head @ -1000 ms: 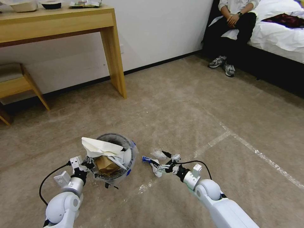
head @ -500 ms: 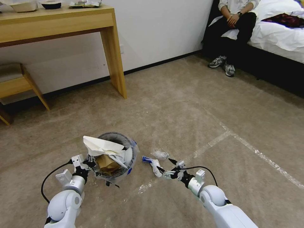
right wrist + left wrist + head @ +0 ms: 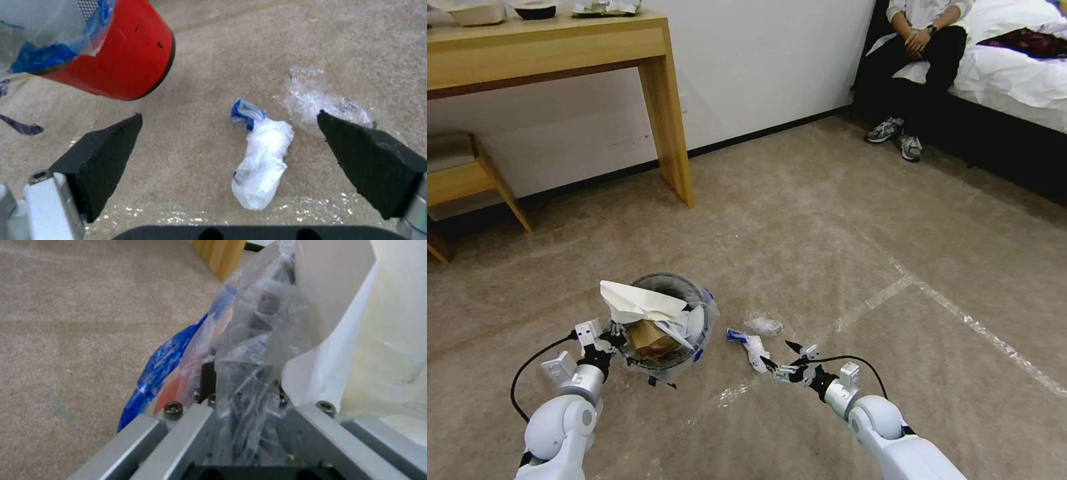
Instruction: Pick up the trash bin and place the garbage on the floor into it.
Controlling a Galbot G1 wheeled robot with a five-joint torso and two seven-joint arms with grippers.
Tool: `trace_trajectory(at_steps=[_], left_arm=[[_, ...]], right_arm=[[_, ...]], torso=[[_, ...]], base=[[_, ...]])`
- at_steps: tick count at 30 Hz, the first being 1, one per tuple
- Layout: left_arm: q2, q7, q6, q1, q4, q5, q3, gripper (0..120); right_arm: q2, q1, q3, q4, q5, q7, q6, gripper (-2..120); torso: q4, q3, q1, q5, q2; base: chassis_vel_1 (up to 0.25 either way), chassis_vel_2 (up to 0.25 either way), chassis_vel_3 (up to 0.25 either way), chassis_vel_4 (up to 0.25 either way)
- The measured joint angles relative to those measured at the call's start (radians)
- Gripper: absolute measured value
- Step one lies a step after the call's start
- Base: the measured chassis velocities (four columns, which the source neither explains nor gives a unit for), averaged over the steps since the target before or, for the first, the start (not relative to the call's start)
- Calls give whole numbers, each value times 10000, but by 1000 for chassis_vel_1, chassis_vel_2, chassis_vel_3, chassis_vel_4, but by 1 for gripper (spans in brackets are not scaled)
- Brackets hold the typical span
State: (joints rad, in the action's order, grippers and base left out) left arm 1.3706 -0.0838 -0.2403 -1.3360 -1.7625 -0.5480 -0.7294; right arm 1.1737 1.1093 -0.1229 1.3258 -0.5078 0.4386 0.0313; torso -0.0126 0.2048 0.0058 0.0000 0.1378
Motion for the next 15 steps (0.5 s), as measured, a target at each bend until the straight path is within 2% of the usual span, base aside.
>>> trace_trajectory(at_steps=[15], left_arm=[[-6, -3, 8, 121, 228, 43, -107, 1]], right_arm=[[143, -327, 177, -575, 61, 17, -83, 100]], torso=[[-1, 0, 0, -1, 0]], base=[[0, 0, 0, 0]])
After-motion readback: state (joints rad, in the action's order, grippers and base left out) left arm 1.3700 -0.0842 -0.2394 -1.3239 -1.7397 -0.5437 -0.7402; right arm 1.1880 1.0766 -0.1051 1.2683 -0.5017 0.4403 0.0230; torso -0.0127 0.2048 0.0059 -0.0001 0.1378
